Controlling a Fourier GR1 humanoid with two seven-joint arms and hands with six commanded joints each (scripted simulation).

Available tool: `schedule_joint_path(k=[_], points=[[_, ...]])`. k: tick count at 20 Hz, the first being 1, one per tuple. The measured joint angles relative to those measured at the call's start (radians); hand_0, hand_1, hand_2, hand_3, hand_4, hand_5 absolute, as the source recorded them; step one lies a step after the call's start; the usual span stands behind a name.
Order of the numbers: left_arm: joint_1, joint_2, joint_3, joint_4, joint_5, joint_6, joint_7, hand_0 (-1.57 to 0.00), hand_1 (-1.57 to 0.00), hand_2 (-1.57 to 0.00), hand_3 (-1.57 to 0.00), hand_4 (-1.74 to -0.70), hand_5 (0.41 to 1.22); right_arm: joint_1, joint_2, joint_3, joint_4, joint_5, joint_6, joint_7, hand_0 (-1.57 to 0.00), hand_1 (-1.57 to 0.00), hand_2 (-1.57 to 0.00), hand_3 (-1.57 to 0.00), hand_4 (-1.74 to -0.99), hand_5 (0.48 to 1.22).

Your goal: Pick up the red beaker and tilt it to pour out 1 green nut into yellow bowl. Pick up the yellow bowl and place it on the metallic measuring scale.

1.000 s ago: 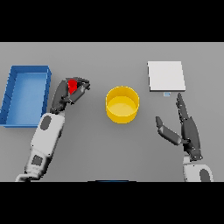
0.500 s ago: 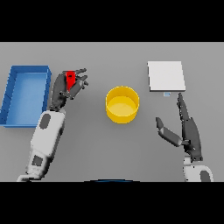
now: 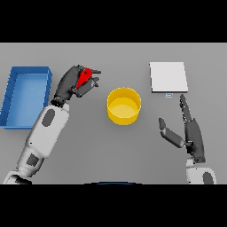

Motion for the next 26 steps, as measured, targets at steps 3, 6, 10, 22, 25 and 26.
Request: schedule_joint_path(k=[3,6,10,22,25,26], points=[[-0.018,0.002,-0.061,-0.008,-0.057,0.018,0.072,-1.57,-1.57,-1.57,-1.57,-1.74,1.117,0.004,-0.002,0.004,0.0,0.0,0.008,0.007,0.0,0.0,0.0,0.0,-1.255,0.681],[-0.069,0.049,-0.153,0.011,-0.173,0.006,0.153,-1.57,-1.57,-1.57,-1.57,-1.74,1.133,-0.015,0.006,0.003,0.01,-0.009,0.011,0.019,0.0,0.0,0.0,0.0,-1.254,0.687],[-0.153,0.104,-0.297,0.036,-0.333,-0.04,0.198,-1.57,-1.57,-1.57,-1.57,-1.74,1.161,-0.003,0.008,0.002,0.005,-0.018,0.015,0.007,0.0,0.0,0.0,0.0,-1.267,0.698],[-0.397,0.156,-0.593,0.139,-0.559,-0.28,0.126,-1.57,-1.57,-1.57,-1.38,-1.71,1.217,0.019,0.037,0.0,-0.008,-0.043,0.009,-0.009,0.0,0.0,0.0,0.0,-1.295,0.664],[-0.454,0.144,-0.672,0.181,-0.604,-0.323,0.069,-1.57,-1.57,-1.57,-1.47,-1.73,1.219,0.013,0.04,-0.012,0.001,-0.069,0.018,0.0,0.0,0.0,0.0,0.0,-1.291,0.648],[-0.469,0.15,-0.695,0.195,-0.623,-0.331,0.062,-1.57,-1.57,-1.57,-1.49,-1.73,1.219,0.007,0.04,-0.014,0.013,-0.07,0.017,0.002,0.0,0.0,0.0,0.0,-1.29,0.644]])
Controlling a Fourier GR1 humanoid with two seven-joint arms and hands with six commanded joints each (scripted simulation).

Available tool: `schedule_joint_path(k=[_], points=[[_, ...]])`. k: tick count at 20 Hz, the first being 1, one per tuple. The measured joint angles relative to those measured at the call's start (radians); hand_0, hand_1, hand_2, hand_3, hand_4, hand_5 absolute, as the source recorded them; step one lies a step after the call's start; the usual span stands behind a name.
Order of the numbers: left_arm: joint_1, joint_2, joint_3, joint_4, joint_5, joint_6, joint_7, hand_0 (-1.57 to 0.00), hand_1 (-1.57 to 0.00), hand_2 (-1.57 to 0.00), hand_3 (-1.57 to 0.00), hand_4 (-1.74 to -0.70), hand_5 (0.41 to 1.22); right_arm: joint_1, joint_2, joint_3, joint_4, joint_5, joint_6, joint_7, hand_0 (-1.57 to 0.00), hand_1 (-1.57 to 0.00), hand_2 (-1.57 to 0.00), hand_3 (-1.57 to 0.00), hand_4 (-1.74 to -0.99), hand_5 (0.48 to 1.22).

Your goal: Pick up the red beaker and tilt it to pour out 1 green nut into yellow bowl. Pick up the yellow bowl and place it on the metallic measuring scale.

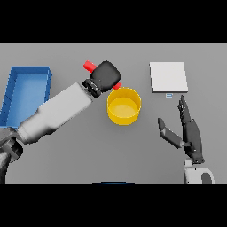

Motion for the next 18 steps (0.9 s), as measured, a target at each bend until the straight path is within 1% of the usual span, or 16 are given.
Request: schedule_joint_path(k=[1,3,4,5,7,9,10,11,12,14,15,16,17,18], points=[[-0.013,-0.006,-0.029,0.01,-0.016,-0.023,-0.004,-1.57,-1.57,-1.57,-1.51,-1.73,1.22,0.003,0.005,0.005,-0.002,0.003,-0.001,-0.011,0.0,0.0,0.0,0.0,-1.291,0.64],[-0.034,-0.008,-0.084,0.025,-0.055,-0.037,-0.015,-1.57,-1.57,-1.57,-1.53,-1.74,1.22,-0.005,0.016,0.01,0.007,0.011,-0.009,0.008,0.0,0.0,0.0,0.0,-1.293,0.631],[-0.049,-0.007,-0.101,0.027,-0.064,-0.049,-0.025,-1.57,-1.57,-1.57,-1.54,-1.74,1.22,-0.011,0.012,0.007,0.009,0.016,-0.014,0.007,0.0,0.0,0.0,0.0,-1.291,0.631],[-0.071,-0.01,-0.119,0.029,-0.075,-0.071,-0.025,-1.57,-1.57,-1.57,-1.55,-1.74,1.22,-0.002,0.013,0.01,0.007,0.02,-0.014,-0.005,0.0,0.0,0.0,0.0,-1.288,0.627],[-0.095,-0.024,-0.164,0.05,-0.105,-0.066,-0.034,-1.57,-1.57,-1.57,-1.55,-1.74,1.221,0.007,0.02,0.015,0.009,0.03,-0.022,-0.01,0.0,0.0,0.0,0.0,-1.278,0.609],[-0.133,-0.016,-0.192,0.072,-0.117,-0.066,-0.077,-1.57,-1.57,-1.57,-1.56,-1.74,1.221,-0.006,0.015,0.008,0.019,0.036,-0.03,0.01,0.0,0.0,0.0,0.0,-1.276,0.593],[-0.145,-0.018,-0.205,0.085,-0.126,-0.06,-0.08,-1.57,-1.57,-1.57,-1.56,-1.74,1.221,0.001,0.013,0.014,0.013,0.049,-0.034,0.001,0.0,0.0,0.0,0.0,-1.27,0.588],[-0.168,-0.03,-0.22,0.108,-0.135,-0.065,-0.086,-1.57,-1.57,-1.57,-1.56,-1.74,1.221,-0.007,0.009,0.007,0.018,0.046,-0.035,0.011,0.0,0.0,0.0,0.0,-1.26,0.586],[-0.184,-0.035,-0.237,0.122,-0.14,-0.087,-0.094,-1.57,-1.57,-1.57,-1.57,-1.74,1.221,-0.011,0.011,0.007,0.017,0.045,-0.037,0.011,0.0,0.0,0.0,0.0,-1.25,0.583],[-0.198,-0.047,-0.282,0.148,-0.162,-0.098,-0.107,-1.57,-1.57,-1.57,-1.57,-1.73,1.221,-0.007,0.005,0.013,0.009,0.073,-0.05,0.017,0.0,0.0,0.0,0.0,-1.225,0.583],[-0.212,-0.052,-0.296,0.159,-0.169,-0.093,-0.117,-1.57,-1.57,-1.57,-1.57,-1.74,1.221,-0.004,0.01,0.016,0.009,0.07,-0.049,0.015,0.0,0.0,0.0,0.0,-1.216,0.585],[-0.234,-0.052,-0.313,0.155,-0.175,-0.103,-0.137,-1.57,-1.57,-1.57,-1.57,-1.73,1.221,0.011,0.01,0.02,0.0,0.073,-0.048,-0.006,0.0,0.0,0.0,0.0,-1.214,0.589],[-0.246,-0.049,-0.33,0.146,-0.182,-0.111,-0.144,-1.57,-1.57,-1.57,-1.57,-1.73,1.221,0.001,0.011,0.019,0.004,0.072,-0.049,0.007,0.0,0.0,0.0,0.0,-1.204,0.591],[-0.254,-0.057,-0.35,0.158,-0.193,-0.102,-0.151,-1.57,-1.57,-1.57,-1.57,-1.73,1.221,0.008,0.007,0.021,-0.009,0.075,-0.047,0.005,0.0,0.0,0.0,0.0,-1.206,0.591]])
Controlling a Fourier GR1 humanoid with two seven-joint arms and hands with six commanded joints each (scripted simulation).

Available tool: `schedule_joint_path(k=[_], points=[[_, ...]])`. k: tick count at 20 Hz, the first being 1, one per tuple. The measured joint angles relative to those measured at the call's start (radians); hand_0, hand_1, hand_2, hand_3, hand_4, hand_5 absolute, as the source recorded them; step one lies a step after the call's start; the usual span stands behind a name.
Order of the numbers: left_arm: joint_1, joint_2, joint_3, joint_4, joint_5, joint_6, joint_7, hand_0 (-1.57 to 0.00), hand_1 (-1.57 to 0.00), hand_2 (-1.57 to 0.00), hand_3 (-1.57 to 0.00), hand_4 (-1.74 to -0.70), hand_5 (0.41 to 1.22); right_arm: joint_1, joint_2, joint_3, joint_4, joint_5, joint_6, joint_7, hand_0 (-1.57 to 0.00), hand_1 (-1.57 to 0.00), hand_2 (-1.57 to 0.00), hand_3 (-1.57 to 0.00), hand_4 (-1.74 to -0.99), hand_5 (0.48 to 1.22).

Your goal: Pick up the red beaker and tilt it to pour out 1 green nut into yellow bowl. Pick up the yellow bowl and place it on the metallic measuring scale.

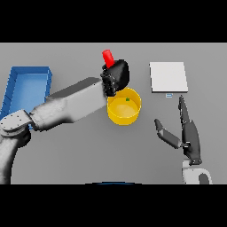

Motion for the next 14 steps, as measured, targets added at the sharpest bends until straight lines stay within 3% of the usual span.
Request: schedule_joint_path(k=[3,7,8,9,11,14], points=[[-0.031,-0.002,-0.041,0.025,-0.017,0.026,-0.029,-1.57,-1.57,-1.57,-1.57,-1.73,1.221,0.0,0.001,-0.001,0.026,0.0,0.001,-0.024,0.0,0.0,0.0,0.0,-1.21,0.594],[-0.104,0.036,-0.04,0.009,0.005,0.009,-0.072,-1.57,-1.57,-1.57,-1.57,-1.73,1.221,-0.013,-0.001,-0.001,0.029,0.009,-0.005,-0.016,0.0,0.0,0.0,0.0,-1.209,0.592],[-0.133,0.049,-0.024,0.017,0.013,0.027,-0.071,-1.57,-1.57,-1.57,-1.49,-1.73,1.221,-0.015,0.008,0.006,0.034,0.017,-0.011,-0.022,0.0,0.0,0.0,0.0,-1.203,0.592],[-0.162,0.057,-0.005,0.04,0.025,0.049,-0.074,-1.57,-1.57,-1.4,-1.51,-1.68,1.221,-0.008,0.005,0.006,0.022,0.022,-0.015,-0.033,0.0,0.0,0.0,0.0,-1.201,0.592],[-0.227,0.083,0.036,0.075,0.05,0.063,-0.069,-1.57,-1.57,-1.46,-1.04,-1.7,1.221,-0.032,0.009,0.004,0.035,0.024,-0.022,-0.024,0.0,0.0,0.0,0.0,-1.186,0.596],[-0.297,0.137,0.113,0.145,0.111,0.095,-0.071,-1.57,-1.57,-1.51,-1.3,-1.71,1.221,-0.029,0.001,-0.009,0.029,-0.017,0.003,-0.024,0.0,0.0,0.0,0.0,-1.182,0.593]])
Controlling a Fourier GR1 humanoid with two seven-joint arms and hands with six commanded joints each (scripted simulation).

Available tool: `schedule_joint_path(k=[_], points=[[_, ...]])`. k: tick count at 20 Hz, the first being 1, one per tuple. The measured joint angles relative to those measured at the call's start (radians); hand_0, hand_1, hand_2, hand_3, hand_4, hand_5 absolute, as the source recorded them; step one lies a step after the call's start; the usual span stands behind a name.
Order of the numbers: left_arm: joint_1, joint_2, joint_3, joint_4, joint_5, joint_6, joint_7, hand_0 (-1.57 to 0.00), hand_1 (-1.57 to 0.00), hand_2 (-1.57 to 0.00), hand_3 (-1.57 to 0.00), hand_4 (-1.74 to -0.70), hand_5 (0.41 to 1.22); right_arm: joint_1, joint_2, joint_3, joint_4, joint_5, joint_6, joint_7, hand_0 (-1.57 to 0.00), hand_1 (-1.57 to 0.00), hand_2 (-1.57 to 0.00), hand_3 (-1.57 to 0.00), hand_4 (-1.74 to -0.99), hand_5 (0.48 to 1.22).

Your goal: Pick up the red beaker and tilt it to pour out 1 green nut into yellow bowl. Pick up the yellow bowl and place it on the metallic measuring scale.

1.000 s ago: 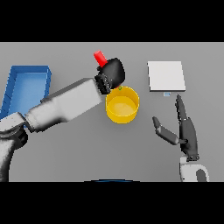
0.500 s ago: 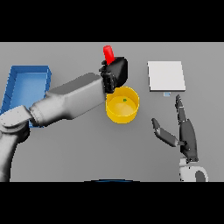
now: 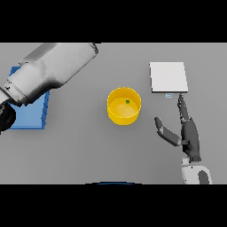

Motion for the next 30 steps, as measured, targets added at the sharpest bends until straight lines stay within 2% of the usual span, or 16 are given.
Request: schedule_joint_path(k=[2,5,6,11,12,15,16,17,22,25,30], points=[[-0.024,0.016,0.069,0.07,0.062,-0.001,0.038,-1.57,-1.57,-1.53,-1.4,-1.72,1.221,0.006,0.004,-0.003,0.005,-0.033,0.023,-0.002,0.0,0.0,0.0,0.0,-1.193,0.597],[-0.026,0.06,0.239,0.172,0.222,0.015,0.136,-1.57,-1.57,-1.55,-1.36,-1.73,1.221,0.003,0.009,0.004,0.002,-0.03,0.022,-0.012,0.0,0.0,0.0,0.0,-1.209,0.593],[-0.006,0.079,0.294,0.202,0.28,0.023,0.192,-1.57,-1.57,-1.56,-1.36,-1.73,1.221,-0.008,0.007,0.003,0.004,-0.031,0.023,-0.008,0.0,0.0,0.0,0.0,-1.222,0.592],[0.144,0.209,0.502,0.204,0.555,0.161,0.228,-1.57,-1.57,-1.57,-1.43,-1.74,1.221,-0.021,-0.015,-0.015,0.034,-0.05,0.038,-0.029,0.0,0.0,0.0,0.0,-1.222,0.586],[0.186,0.235,0.533,0.183,0.605,0.193,0.225,-1.57,-1.57,-1.57,-1.43,-1.74,1.221,-0.021,-0.015,-0.013,0.032,-0.046,0.036,-0.037,0.0,0.0,0.0,0.0,-1.226,0.587],[0.332,0.309,0.602,0.068,0.729,0.291,0.335,-1.57,-1.57,-1.57,-1.43,-1.74,1.221,-0.01,-0.028,-0.011,0.032,-0.041,0.042,-0.067,0.0,0.0,0.0,0.0,-1.217,0.599],[0.388,0.33,0.633,0.025,0.777,0.336,0.364,-1.57,-1.57,-1.57,-1.45,-1.74,1.221,-0.013,-0.034,-0.013,0.029,-0.045,0.048,-0.057,0.0,0.0,0.0,0.0,-1.212,0.604],[0.442,0.347,0.65,-0.034,0.814,0.376,0.402,-1.57,-1.57,-1.57,-1.45,-1.74,1.221,-0.02,-0.04,-0.014,0.023,-0.043,0.048,-0.037,0.0,0.0,0.0,0.0,-1.212,0.61],[0.747,0.414,0.671,-0.339,0.94,0.56,0.637,-1.57,-1.57,-1.57,-1.45,-1.74,1.221,-0.018,-0.045,0.009,0.023,-0.007,0.049,-0.03,0.0,0.0,0.0,0.0,-1.206,0.653],[0.892,0.446,0.664,-0.478,0.979,0.647,0.682,-1.57,-1.57,-1.57,-1.45,-1.74,1.221,-0.02,-0.041,0.016,0.022,-0.003,0.051,-0.012,0.0,0.0,0.0,0.0,-1.215,0.664],[1.031,0.455,0.642,-0.555,1.036,0.744,0.692,-1.57,-1.57,-1.57,-1.51,-1.74,1.221,-0.024,-0.045,0.011,0.032,-0.002,0.047,-0.014,0.0,0.0,0.0,0.0,-1.217,0.666]])
